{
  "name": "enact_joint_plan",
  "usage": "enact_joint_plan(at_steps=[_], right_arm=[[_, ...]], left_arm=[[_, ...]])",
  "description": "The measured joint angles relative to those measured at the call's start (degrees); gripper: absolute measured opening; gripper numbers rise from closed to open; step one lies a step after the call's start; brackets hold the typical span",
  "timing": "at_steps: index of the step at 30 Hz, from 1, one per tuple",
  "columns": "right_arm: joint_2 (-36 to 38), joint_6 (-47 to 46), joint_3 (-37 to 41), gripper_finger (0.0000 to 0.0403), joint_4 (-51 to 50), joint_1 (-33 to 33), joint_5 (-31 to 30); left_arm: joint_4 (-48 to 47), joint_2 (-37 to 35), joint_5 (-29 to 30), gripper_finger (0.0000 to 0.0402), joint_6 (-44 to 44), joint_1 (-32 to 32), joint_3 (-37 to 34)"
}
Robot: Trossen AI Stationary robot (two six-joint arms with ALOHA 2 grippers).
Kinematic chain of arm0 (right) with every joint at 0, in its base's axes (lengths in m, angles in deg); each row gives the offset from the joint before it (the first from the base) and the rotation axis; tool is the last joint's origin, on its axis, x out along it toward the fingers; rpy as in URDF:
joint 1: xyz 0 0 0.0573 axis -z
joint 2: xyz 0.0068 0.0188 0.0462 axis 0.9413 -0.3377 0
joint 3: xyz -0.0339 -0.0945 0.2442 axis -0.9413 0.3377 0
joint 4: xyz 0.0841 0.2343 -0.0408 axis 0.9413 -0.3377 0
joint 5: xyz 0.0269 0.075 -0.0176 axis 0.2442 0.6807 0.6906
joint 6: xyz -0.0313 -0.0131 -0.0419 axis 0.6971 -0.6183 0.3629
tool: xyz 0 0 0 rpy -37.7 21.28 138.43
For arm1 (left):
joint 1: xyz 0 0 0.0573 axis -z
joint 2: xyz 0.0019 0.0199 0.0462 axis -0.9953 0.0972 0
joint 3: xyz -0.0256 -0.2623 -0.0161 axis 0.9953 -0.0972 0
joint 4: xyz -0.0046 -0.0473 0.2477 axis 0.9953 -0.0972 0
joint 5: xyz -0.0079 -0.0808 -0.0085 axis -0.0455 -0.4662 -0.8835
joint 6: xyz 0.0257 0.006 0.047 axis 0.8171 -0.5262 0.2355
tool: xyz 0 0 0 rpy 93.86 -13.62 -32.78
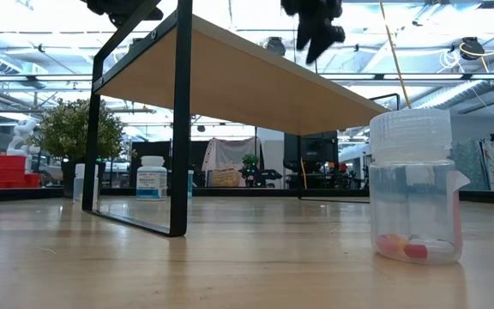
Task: Pick and place medicine bottles onto shelf by color
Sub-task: Put the large orange pill bottle on the shelf aligned with the other large orange pill bottle
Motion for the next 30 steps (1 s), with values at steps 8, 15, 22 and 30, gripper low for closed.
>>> enact_joint_plan(at_steps=[8, 15, 22, 30], right_arm=[[4.73, -4.12, 0.00, 0.0254, 1.63, -13.98, -15.56], [5.11, -7.10, 0.00, 0.0254, 2.63, -26.05, -24.43], [5.06, -7.91, 4.54, 0.0254, 7.46, -34.66, -30.20], [5.00, -8.31, 14.35, 0.0254, 12.99, -39.77, -30.24]], left_arm=[[-2.92, 0.00, 0.04, 0.0019, -3.86, 2.15, 0.00], [-8.04, -0.01, 0.44, 0.0022, -8.47, 8.99, 0.87], [-26.15, 0.00, 10.81, 0.0071, -22.40, 20.40, 6.72], [-38.80, 1.39, 11.44, 0.0146, -38.26, 32.84, 7.82]])
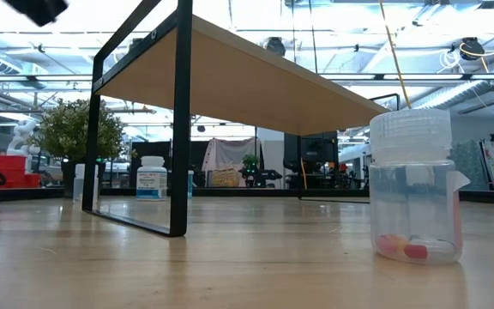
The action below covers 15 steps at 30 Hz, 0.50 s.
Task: Pick and place medicine bottles onto shelf by color
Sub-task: Put the large orange pill bottle on the shelf aligned with the other large orange pill bottle
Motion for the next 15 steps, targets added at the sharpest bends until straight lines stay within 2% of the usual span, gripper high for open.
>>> enact_joint_plan(at_steps=[6, 15], right_arm=[[0.02, -1.50, 4.42, 0.0254, -0.15, -3.10, 1.54], [0.64, -2.11, 4.50, 0.0254, -0.46, -6.83, 3.27]], left_arm=[[-12.26, 3.92, -1.50, 0.0196, -13.15, 4.29, -0.07], [-13.47, 13.58, -5.44, 0.0289, -17.11, 8.25, -0.11]])
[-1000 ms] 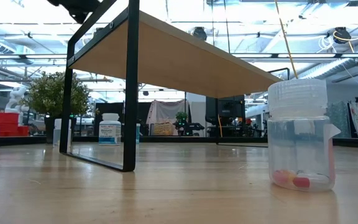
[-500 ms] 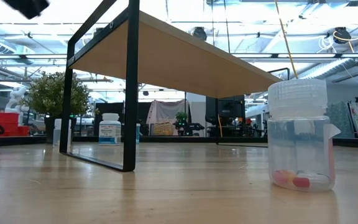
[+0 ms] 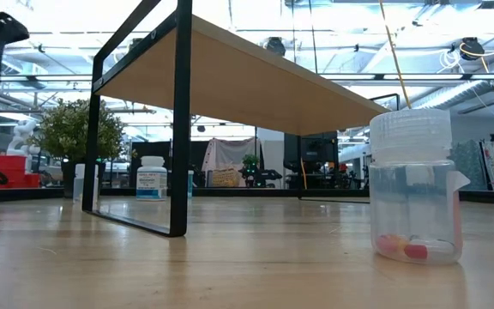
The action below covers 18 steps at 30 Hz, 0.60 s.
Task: Pick and place medicine bottles onto shelf by color
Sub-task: Put the large orange pill bottle on the shelf aligned with the other large orange pill bottle
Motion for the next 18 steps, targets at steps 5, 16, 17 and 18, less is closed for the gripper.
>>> enact_joint_plan(at_steps=[5, 16, 17, 18], right_arm=[[0.21, 0.90, 0.01, 0.0254, 0.53, -0.96, -0.12], [0.21, 1.02, 0.01, 0.0254, 1.84, -0.92, -0.11], [0.21, 1.02, 0.01, 0.0254, 1.94, -0.92, -0.10], [0.21, 1.02, 0.01, 0.0254, 2.14, -0.92, -0.12]], left_arm=[[0.36, 6.19, -4.75, 0.0319, -0.34, 2.41, -0.39], [3.52, 9.35, -6.35, 0.0321, -2.36, 4.20, -7.54], [4.27, 9.26, -6.31, 0.0321, -2.33, 4.20, -8.04], [4.88, 9.23, -6.29, 0.0321, -2.19, 4.20, -8.51]])
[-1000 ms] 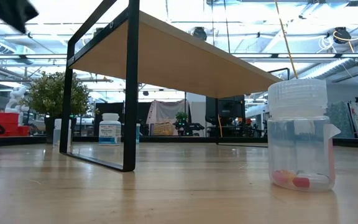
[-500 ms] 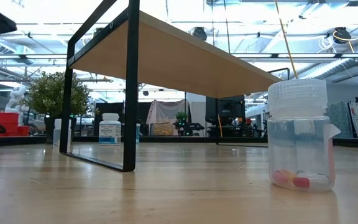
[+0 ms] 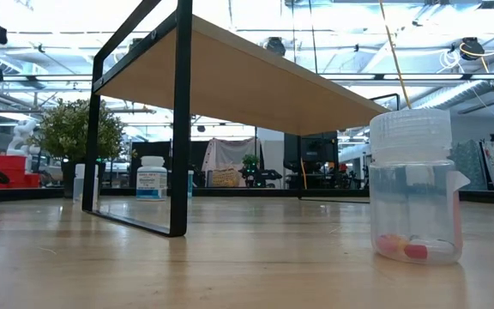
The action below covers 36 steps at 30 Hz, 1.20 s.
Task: Pick and place medicine bottles onto shelf by color
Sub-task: Put the large orange pill bottle on the shelf aligned with the other large orange pill bottle
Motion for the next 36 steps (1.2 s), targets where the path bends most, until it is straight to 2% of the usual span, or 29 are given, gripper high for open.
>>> enact_joint_plan(at_steps=[7, 20, 23, 28, 32, 36], right_arm=[[0.00, 0.01, 0.00, 0.0254, 0.24, 0.00, -0.03], [0.00, 0.02, 0.00, 0.0254, 0.22, 0.02, -0.07], [0.00, 0.03, 0.00, 0.0254, 0.22, 0.02, -0.07], [0.00, 0.02, 0.02, 0.0254, 1.17, 0.02, -0.09], [0.01, 0.50, 3.13, 0.0254, 7.51, 0.17, -0.25], [-0.02, 6.07, 6.51, 0.0254, 15.49, 0.95, -0.15]], left_arm=[[1.67, 0.00, 0.43, 0.0316, 0.93, 0.00, -2.46], [7.10, -0.04, 0.53, 0.0213, 3.32, 0.00, -3.36], [7.13, -0.04, 0.48, 0.0210, 3.30, 0.00, -3.36], [6.56, -0.04, -0.77, 0.0226, 3.31, -0.02, -3.07], [3.86, -0.04, -1.73, 0.0221, 3.30, -0.27, -0.90], [0.32, -0.04, -1.84, 0.0214, 3.30, -0.97, 2.28]])
